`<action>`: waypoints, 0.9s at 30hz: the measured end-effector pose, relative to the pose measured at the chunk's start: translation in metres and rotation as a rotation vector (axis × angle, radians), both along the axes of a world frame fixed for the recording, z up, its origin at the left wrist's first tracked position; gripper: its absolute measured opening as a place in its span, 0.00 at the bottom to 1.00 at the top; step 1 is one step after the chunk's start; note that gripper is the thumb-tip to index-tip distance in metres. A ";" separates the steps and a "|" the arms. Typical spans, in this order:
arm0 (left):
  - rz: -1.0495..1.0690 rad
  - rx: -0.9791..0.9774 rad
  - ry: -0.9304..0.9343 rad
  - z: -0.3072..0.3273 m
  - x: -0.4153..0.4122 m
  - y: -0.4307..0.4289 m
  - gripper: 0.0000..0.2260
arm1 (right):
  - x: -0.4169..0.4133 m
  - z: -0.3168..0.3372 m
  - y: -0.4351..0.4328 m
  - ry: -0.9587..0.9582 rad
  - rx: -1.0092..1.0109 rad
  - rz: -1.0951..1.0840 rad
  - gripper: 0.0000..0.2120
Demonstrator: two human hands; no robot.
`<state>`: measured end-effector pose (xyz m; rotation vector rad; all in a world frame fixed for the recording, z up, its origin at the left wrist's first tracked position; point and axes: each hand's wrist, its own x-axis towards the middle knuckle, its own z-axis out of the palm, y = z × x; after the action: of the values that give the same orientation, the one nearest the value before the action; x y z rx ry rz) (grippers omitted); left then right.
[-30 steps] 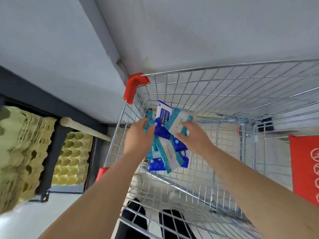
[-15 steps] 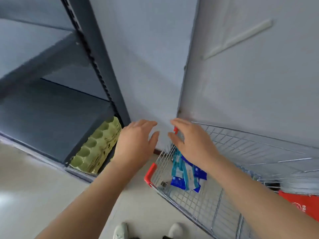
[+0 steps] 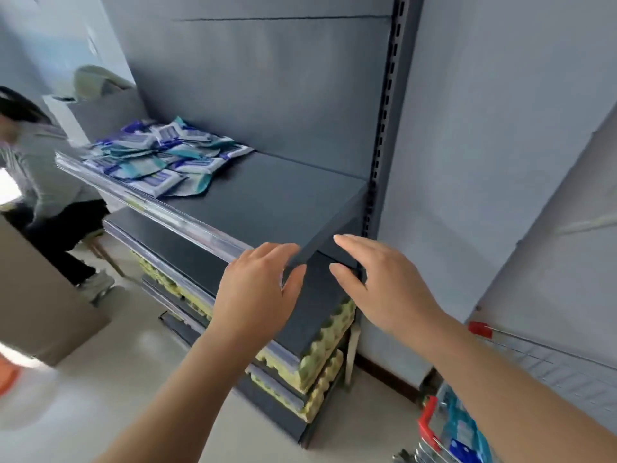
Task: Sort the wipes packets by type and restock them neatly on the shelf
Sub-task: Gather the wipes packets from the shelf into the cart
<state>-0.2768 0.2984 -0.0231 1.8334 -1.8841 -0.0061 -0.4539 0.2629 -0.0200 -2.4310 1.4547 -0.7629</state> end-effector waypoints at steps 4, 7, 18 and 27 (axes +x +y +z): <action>0.013 -0.008 -0.035 0.025 0.077 -0.005 0.17 | 0.079 0.022 -0.007 -0.039 -0.018 0.028 0.23; 0.035 -0.024 -0.017 0.037 0.126 -0.018 0.17 | 0.129 0.032 -0.022 -0.069 -0.001 0.039 0.23; 0.130 -0.002 -0.010 0.034 0.262 -0.134 0.17 | 0.249 0.044 -0.133 -0.031 0.054 -0.014 0.22; 0.201 0.244 -0.104 0.005 0.359 -0.247 0.31 | 0.323 0.018 -0.249 0.005 0.212 -0.085 0.25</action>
<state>0.0823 0.0511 -0.0177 2.2212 -1.8255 -0.0753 -0.1311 0.0136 -0.0024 -2.2273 1.5630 -0.5863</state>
